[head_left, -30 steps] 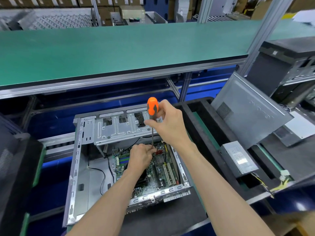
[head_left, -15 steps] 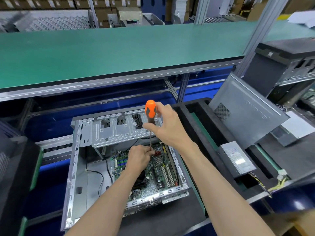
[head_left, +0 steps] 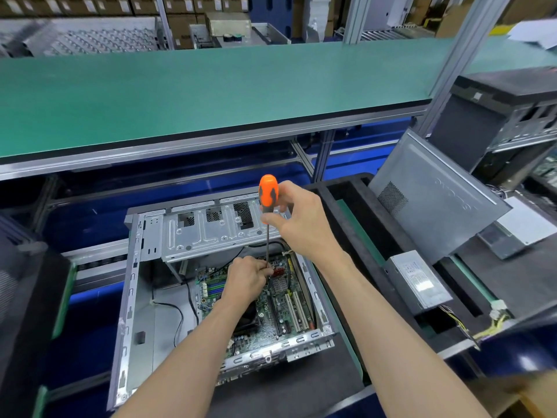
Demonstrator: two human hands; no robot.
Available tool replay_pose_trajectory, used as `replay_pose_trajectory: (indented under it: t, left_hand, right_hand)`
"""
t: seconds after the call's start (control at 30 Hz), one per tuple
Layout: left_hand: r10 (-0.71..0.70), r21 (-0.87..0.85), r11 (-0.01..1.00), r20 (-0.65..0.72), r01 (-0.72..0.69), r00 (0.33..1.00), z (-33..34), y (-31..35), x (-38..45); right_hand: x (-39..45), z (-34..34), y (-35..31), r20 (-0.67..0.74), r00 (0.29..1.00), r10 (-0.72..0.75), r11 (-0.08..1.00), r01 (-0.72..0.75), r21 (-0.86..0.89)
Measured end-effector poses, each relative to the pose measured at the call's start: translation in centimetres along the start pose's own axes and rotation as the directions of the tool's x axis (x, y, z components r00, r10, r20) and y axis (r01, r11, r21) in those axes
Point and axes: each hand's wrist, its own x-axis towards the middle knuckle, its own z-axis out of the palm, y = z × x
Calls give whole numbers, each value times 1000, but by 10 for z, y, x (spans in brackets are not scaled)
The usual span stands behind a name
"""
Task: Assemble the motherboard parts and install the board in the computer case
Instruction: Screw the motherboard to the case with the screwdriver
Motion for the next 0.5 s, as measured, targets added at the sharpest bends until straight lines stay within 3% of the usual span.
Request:
replay_pose_trajectory:
  t: [0.07,0.23,0.37,0.5]
  left_hand:
    - [1,2,1000,11,-1,1000,0,0,0]
    - [-22,-30,999,7,23,1000,0,2,1]
    - [-32,-29,999,12,32,999,-1,1,2]
    - [-26,-21,999,10,26,1000,0,0,2]
  right_hand:
    - [0,3,-2,-41,999,18,999,-19,-25]
    - [1,3,1,50,999,0,1000,2,-28]
    - [2,6,-1,-76,997,-5,999,2,-42]
    - [1,8,0,-1,999,-33,998,33,-45]
